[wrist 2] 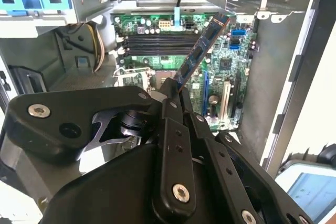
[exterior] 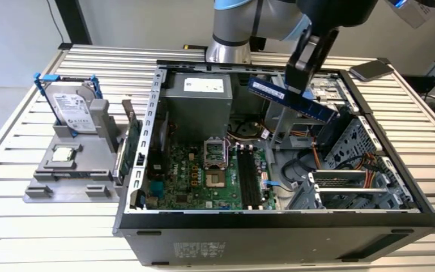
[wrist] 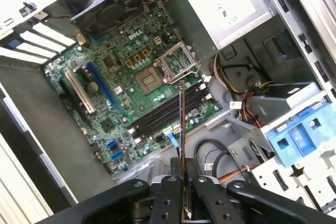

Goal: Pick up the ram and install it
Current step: 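Insert the ram into the slot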

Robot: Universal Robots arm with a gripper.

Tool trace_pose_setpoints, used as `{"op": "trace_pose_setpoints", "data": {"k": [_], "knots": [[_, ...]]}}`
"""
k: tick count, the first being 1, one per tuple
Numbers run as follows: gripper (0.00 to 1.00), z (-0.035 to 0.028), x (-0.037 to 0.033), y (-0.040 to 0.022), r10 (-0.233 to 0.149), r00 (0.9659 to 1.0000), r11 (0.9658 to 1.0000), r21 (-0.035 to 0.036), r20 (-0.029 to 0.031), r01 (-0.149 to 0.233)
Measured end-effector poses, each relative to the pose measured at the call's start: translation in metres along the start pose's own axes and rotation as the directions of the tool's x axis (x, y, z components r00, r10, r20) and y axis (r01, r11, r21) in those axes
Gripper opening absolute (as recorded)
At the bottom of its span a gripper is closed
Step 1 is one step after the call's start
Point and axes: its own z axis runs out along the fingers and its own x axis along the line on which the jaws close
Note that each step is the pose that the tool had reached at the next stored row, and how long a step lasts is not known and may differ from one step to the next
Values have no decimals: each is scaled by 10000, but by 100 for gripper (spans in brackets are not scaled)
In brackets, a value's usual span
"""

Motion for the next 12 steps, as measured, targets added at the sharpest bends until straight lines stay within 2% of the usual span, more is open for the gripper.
{"op": "trace_pose_setpoints", "data": {"k": [5,12], "knots": [[0,0,0,0,387,9993,9993,2,7,-387],[0,0,0,0,406,9992,9992,3,8,-406]]}}
